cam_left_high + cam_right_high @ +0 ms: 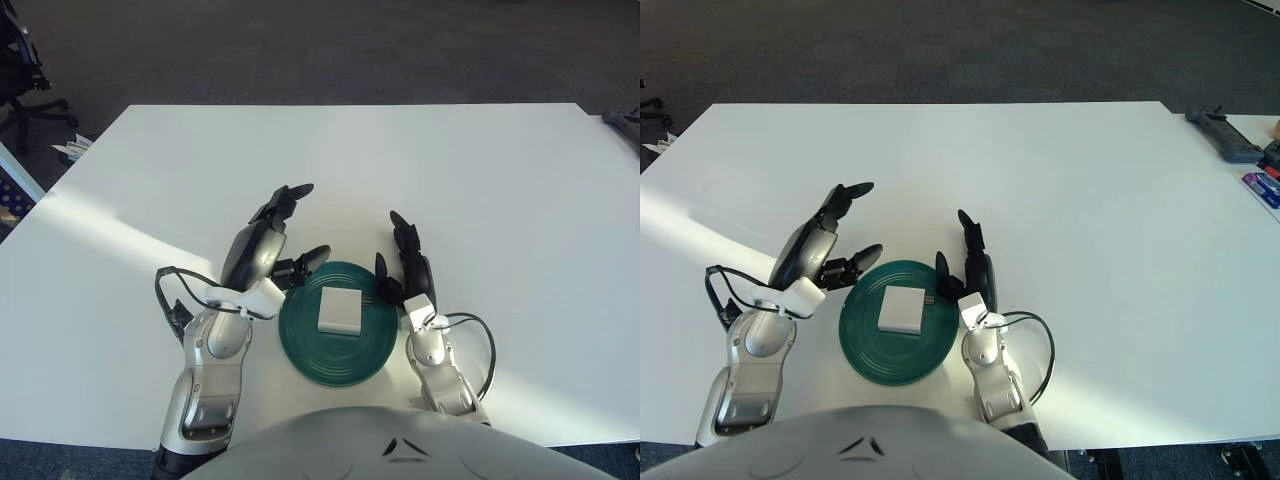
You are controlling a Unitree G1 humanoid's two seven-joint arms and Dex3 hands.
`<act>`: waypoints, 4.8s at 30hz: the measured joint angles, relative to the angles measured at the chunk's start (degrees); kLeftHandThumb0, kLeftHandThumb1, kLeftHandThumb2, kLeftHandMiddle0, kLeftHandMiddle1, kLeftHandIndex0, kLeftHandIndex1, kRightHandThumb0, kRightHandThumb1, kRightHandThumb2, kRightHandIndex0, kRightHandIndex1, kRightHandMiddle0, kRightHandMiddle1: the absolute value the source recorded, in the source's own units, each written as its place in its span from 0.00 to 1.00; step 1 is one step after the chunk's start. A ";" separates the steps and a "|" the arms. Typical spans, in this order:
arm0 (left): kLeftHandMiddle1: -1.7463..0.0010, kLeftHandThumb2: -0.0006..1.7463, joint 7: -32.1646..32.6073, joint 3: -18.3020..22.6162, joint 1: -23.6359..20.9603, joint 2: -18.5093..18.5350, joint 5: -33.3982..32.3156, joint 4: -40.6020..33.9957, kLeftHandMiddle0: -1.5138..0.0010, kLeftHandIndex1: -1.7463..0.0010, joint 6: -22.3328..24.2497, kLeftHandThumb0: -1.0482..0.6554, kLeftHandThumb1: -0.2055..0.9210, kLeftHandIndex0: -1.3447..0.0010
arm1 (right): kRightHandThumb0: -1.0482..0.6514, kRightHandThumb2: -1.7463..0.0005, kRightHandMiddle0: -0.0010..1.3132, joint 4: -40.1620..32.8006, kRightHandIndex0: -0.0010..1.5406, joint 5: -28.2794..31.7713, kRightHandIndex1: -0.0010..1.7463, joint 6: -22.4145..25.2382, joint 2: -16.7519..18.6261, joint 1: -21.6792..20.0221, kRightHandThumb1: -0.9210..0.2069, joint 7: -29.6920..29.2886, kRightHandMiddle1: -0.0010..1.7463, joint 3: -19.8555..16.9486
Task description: Put the charger into the plate.
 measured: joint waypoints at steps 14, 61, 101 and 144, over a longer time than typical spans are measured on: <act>0.52 0.35 2.72 10.53 3.73 -0.86 -21.47 11.23 0.73 0.32 -0.16 0.09 1.00 0.73 | 0.05 0.49 0.00 10.74 0.10 5.98 0.00 -3.94 0.23 -8.68 0.00 -0.66 0.23 -2.52; 0.59 0.40 8.37 2.15 8.34 -1.32 -24.01 27.31 0.75 0.35 -23.18 0.14 1.00 0.78 | 0.11 0.55 0.00 2.54 0.11 14.13 0.01 -11.85 0.21 -0.78 0.00 9.85 0.32 -4.66; 1.00 0.49 9.45 -9.87 15.56 -2.15 -15.62 34.09 0.91 0.70 -45.60 0.03 1.00 1.00 | 0.18 0.52 0.00 -16.25 0.09 18.30 0.00 -4.06 -2.19 22.37 0.00 17.99 0.23 -8.34; 1.00 0.52 16.31 -14.79 21.93 -0.96 -9.98 25.04 0.91 0.74 -35.42 0.04 1.00 1.00 | 0.20 0.52 0.00 -22.09 0.07 18.47 0.00 7.95 -5.82 22.37 0.00 21.69 0.25 -9.68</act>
